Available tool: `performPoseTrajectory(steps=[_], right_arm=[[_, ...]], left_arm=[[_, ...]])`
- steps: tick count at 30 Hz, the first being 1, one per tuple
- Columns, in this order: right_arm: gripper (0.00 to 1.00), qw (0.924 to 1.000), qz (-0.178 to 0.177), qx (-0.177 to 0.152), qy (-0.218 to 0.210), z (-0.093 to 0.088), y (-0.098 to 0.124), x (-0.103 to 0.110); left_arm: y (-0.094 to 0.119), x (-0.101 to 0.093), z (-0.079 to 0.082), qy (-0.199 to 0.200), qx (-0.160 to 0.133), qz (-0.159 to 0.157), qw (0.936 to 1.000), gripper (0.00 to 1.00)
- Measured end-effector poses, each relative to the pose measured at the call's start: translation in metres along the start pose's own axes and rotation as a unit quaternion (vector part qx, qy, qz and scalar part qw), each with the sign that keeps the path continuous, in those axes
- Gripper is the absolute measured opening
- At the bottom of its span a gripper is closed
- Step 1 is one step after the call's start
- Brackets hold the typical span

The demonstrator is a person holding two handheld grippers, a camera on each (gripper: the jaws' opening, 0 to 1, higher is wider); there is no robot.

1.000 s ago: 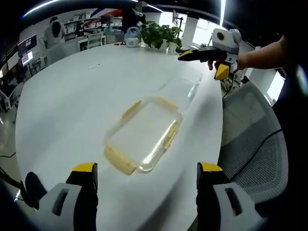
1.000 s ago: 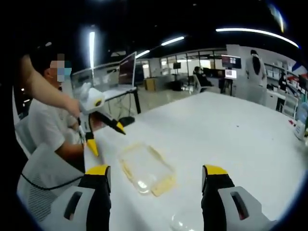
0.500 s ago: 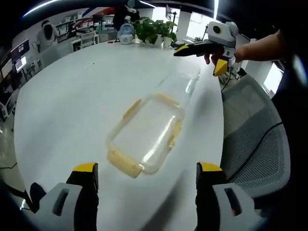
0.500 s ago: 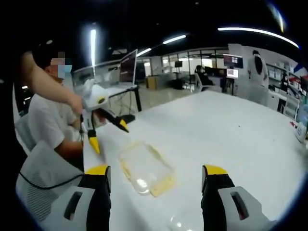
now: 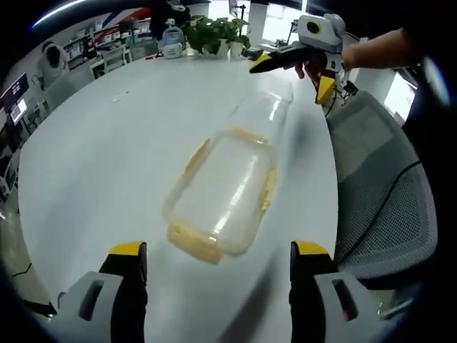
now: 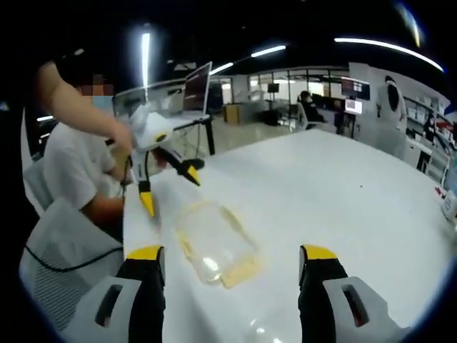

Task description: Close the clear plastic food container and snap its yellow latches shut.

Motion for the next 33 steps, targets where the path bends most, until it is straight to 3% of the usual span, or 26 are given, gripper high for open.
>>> performPoseTrajectory(steps=[7,19,33], right_arm=[[0.77,0.9998,0.012,0.018,0.004,-0.004,-0.002,-0.002],[0.77,0.9963,0.027,0.065,0.048,-0.014,-0.011,-0.004],[0.74,0.9923,0.044,0.094,0.068,-0.015,-0.022,-0.003]], left_arm=[[-0.005,0.002,0.001,-0.021,0.011,-0.008,0.9997,0.82],[-0.009,0.005,-0.001,-0.054,0.037,-0.02,0.9977,0.81],[-0.011,0.008,0.0,-0.064,0.044,-0.021,0.9967,0.79]])
Point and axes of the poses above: the point that each gripper's makers call its tool centre point, and the gripper's own axes: y roughly backward along the fingers, x roughly to its left, z roughly out of its top, the point moved 7 cm from there along y, roughly backward along the fingers, and after that the axes turned 7 degrees about -y, right-handed, at the moved point
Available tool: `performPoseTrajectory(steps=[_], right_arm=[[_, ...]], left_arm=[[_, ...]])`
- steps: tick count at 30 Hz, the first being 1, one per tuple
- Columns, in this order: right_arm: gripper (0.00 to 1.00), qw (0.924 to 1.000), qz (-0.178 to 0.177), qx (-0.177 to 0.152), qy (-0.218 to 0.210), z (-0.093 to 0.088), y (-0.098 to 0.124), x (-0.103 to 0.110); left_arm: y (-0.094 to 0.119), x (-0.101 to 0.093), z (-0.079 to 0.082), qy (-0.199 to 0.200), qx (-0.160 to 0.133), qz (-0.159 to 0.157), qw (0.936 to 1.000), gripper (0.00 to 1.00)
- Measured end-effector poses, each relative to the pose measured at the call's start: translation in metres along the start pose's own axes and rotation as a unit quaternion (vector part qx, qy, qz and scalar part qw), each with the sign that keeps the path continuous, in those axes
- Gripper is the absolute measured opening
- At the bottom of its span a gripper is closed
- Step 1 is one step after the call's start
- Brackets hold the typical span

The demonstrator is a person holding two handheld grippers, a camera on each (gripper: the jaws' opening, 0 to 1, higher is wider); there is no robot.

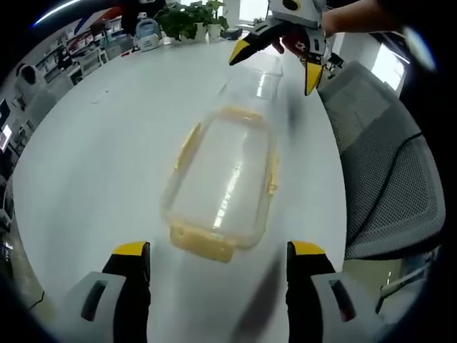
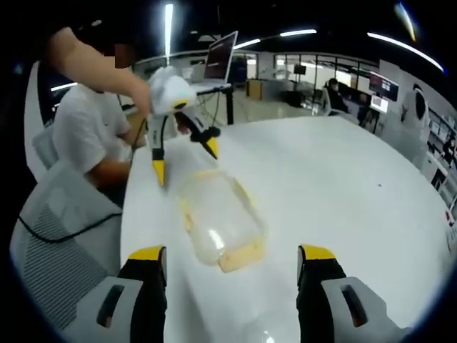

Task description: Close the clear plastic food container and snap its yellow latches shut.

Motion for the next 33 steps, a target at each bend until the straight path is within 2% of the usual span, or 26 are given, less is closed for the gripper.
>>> performPoseTrajectory(steps=[3,24,33], right_arm=[[0.74,0.9997,0.008,0.014,0.02,0.001,-0.004,0.0],[0.7,0.994,0.041,0.078,0.065,-0.006,-0.023,-0.009],[0.67,0.9898,0.049,0.109,0.078,-0.01,-0.033,-0.012]], left_arm=[[-0.001,0.001,-0.001,-0.006,0.008,-0.002,1.0,0.79],[-0.009,0.002,-0.004,-0.051,0.039,-0.018,0.9977,0.76],[-0.011,0.006,-0.003,-0.083,0.051,-0.024,0.995,0.7]])
Point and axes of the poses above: the point that each gripper's makers call its tool centre point, and the gripper's own axes: y roughly backward along the fingers, x roughly to its left, z roughly out of its top, the point moved 7 cm from there along y, roughly backward along the fingers, and after that the axes turned 7 degrees about -y, right-handed, at the moved point
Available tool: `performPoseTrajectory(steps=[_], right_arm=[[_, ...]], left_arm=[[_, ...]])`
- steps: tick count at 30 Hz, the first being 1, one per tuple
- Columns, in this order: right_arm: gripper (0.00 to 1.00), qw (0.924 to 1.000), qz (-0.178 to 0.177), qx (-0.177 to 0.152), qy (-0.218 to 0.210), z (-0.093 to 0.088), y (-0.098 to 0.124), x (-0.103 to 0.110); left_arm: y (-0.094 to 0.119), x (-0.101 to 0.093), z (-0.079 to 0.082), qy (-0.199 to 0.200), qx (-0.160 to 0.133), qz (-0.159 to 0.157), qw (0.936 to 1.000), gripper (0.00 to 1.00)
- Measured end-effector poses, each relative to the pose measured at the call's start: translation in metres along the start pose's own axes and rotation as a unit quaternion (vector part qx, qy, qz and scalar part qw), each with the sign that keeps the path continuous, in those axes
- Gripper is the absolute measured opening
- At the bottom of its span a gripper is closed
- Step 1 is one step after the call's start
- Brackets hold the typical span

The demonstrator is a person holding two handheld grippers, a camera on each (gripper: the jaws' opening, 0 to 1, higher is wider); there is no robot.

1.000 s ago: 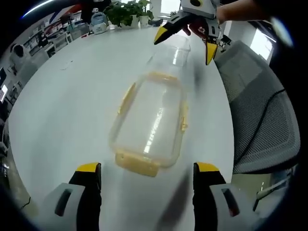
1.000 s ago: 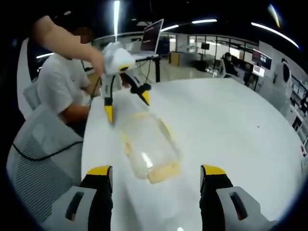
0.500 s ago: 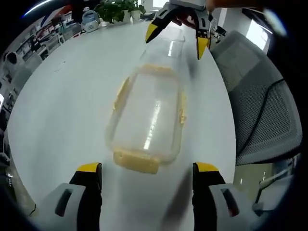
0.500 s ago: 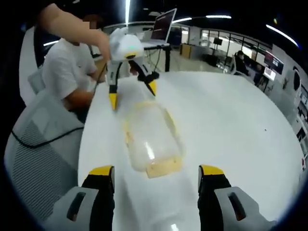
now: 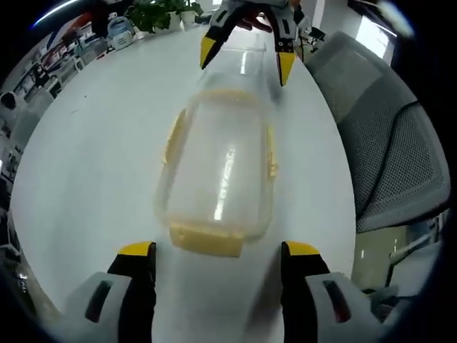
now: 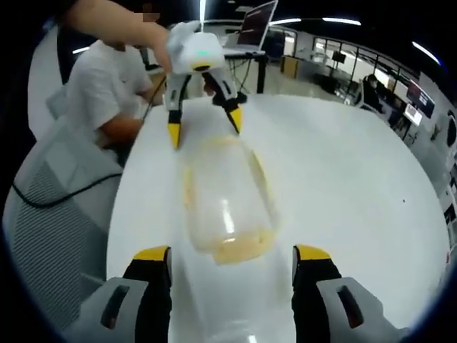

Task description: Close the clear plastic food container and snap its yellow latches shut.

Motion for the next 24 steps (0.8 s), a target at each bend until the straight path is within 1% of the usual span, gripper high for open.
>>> performPoseTrajectory(steps=[7,10,14,16,18,21,23,24], right_arm=[[0.66,0.9998,0.003,0.017,0.006,-0.004,-0.002,-0.001],[0.65,0.9997,-0.001,0.021,0.01,-0.004,-0.003,-0.003],[0.65,0.9995,0.003,0.026,0.015,-0.003,-0.007,-0.003],[0.64,0.9995,0.005,0.028,0.011,-0.003,-0.01,-0.005],[0.62,0.9994,0.008,0.032,0.007,-0.003,-0.013,-0.006],[0.59,0.999,0.014,0.042,0.009,-0.003,-0.017,-0.007],[0.59,0.9985,0.012,0.047,0.025,-0.002,-0.019,-0.01],[0.59,0.9986,0.014,0.047,0.021,-0.001,-0.02,-0.011]], left_arm=[[-0.003,0.003,0.001,-0.018,0.007,-0.003,0.9998,0.68],[-0.003,0.005,0.001,-0.015,0.005,-0.003,0.9999,0.69],[-0.005,0.008,0.001,-0.012,0.004,-0.006,0.9999,0.69],[-0.005,0.009,0.001,-0.009,0.004,-0.009,0.9999,0.68],[-0.006,0.009,0.001,-0.006,0.004,-0.015,0.9999,0.68],[-0.005,0.012,0.002,-0.013,0.006,-0.017,0.9997,0.65],[-0.006,0.014,0.002,-0.016,0.005,-0.018,0.9997,0.63],[-0.006,0.015,0.003,-0.016,0.005,-0.019,0.9997,0.62]])
Point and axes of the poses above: the point that each gripper's makers call its tool centre point, and the gripper's own axes: y roughly backward along the fingers, x roughly to its left, z roughly out of its top, the point moved 7 cm from there along y, roughly backward along the fingers, and after that the axes turned 7 degrees about -y, right-handed, at the moved point
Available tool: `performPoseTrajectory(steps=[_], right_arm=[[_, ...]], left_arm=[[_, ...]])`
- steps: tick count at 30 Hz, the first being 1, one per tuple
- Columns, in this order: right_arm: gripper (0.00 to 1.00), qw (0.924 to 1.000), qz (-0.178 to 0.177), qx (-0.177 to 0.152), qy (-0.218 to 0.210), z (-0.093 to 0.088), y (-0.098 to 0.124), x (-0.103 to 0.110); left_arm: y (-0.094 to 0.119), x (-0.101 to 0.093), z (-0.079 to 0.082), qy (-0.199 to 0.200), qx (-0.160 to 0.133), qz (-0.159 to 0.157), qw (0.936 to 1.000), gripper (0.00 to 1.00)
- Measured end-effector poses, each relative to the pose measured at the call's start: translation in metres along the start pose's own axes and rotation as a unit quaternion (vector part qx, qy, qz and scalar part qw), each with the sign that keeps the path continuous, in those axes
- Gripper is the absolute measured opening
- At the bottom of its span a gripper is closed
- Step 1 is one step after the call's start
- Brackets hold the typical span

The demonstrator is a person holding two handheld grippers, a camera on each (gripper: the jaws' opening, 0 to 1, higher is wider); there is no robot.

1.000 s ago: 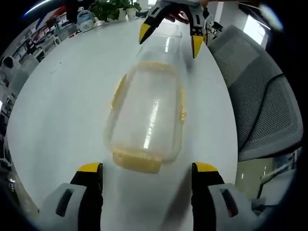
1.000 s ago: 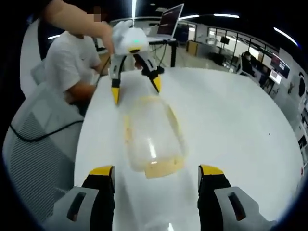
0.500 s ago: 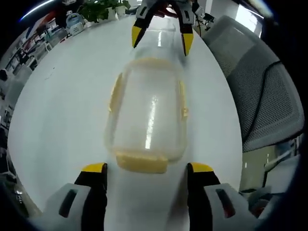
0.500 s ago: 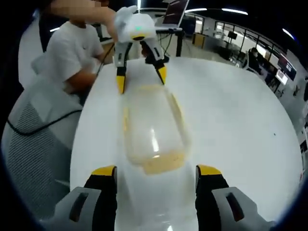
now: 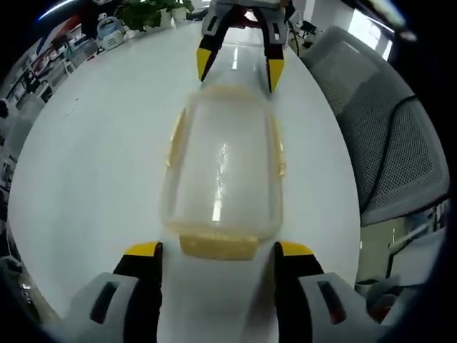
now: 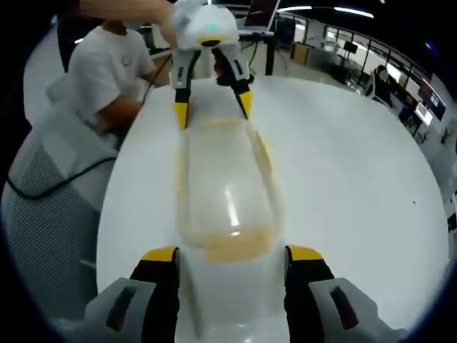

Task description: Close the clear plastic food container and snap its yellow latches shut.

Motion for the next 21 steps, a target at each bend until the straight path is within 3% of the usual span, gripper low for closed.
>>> performPoseTrajectory(steps=[11,21], right_arm=[[0.6,0.9997,0.019,0.004,0.015,0.007,-0.008,-0.004],[0.57,0.9979,0.022,0.033,0.051,0.006,-0.014,0.0]], left_arm=[[-0.001,0.002,0.0,-0.002,-0.003,0.0,1.0,0.62],[-0.001,0.001,0.001,-0.004,0.003,-0.002,1.0,0.61]])
Point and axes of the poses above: the point that each gripper's makers call its tool centre point, and the gripper's own axes: y roughly backward along the fingers, x roughly to its left, z roughly out of its top, the point moved 7 cm from there along y, roughly backward along the fingers, and after that the axes turned 7 degrees about -y, right-handed, at the moved point
